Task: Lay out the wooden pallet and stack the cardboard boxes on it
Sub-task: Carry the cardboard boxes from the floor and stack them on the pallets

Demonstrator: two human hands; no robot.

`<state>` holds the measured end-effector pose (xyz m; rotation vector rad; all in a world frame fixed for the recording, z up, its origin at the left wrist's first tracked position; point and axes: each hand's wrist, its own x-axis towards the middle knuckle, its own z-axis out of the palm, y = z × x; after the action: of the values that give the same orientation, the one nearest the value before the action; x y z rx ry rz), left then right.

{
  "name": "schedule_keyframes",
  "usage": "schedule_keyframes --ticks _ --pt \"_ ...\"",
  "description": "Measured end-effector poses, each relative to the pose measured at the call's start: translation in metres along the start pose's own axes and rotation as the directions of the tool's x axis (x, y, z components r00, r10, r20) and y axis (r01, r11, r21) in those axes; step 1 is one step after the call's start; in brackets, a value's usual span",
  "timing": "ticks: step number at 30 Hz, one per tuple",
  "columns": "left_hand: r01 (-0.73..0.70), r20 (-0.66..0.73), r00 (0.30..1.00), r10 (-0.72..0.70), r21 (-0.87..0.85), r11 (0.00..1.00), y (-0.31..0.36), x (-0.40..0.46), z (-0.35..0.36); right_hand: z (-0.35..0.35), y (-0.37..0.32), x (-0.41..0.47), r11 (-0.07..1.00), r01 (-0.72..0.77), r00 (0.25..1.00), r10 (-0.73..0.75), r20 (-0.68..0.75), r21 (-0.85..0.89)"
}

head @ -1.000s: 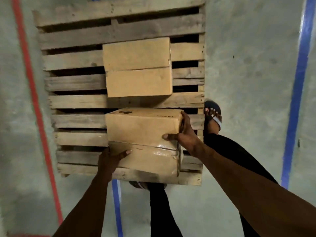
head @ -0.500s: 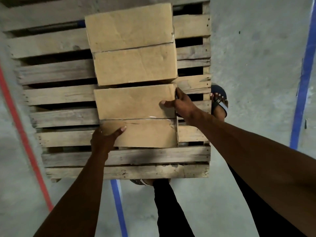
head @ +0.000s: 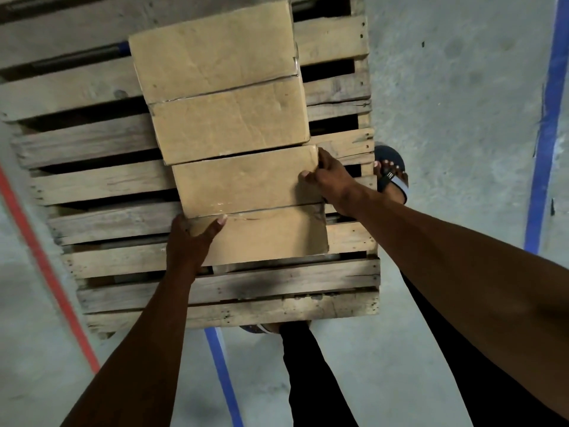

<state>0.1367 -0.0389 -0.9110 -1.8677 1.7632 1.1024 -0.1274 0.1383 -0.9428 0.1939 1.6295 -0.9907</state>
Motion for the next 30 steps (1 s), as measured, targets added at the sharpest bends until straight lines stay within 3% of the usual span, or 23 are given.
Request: schedule_keyframes --ticks 2,5,11,16,21,24,30 --pt "-0.045 -0.056 0.998 0.038 -0.128 0.991 0.016 0.009 -0.001 -0.001 -0.003 -0.001 0.999 0.031 0.999 -0.032 -0.009 -0.045" --pt "-0.019 -0.139 0.99 -0.024 -0.298 0.954 0.045 0.024 -0.004 0.003 -0.008 -0.001 0.993 0.033 0.999 -0.036 -0.023 -0.11" --pt "-0.05 -0.215 0.976 0.019 -0.142 0.989 0.095 0.061 -0.013 0.01 -0.021 0.0 0.978 -0.006 1.0 0.006 -0.001 -0.21" --pt "-0.035 -0.249 0.968 -0.044 -0.306 0.951 0.097 0.067 -0.016 0.011 -0.021 0.0 0.964 0.01 1.0 -0.008 0.01 -0.265" --pt "-0.036 -0.234 0.971 -0.044 -0.328 0.944 0.1 0.065 -0.011 0.008 -0.023 -0.001 0.993 -0.085 0.995 0.088 0.038 -0.087" --pt "-0.036 -0.29 0.956 -0.056 -0.301 0.953 0.106 0.067 -0.011 0.001 -0.026 0.007 0.996 -0.086 0.995 0.087 -0.05 0.017" --pt "-0.046 -0.178 0.984 -0.018 -0.348 0.937 0.105 0.086 -0.023 -0.002 -0.047 -0.005 0.997 -0.06 0.998 0.059 0.031 0.037"
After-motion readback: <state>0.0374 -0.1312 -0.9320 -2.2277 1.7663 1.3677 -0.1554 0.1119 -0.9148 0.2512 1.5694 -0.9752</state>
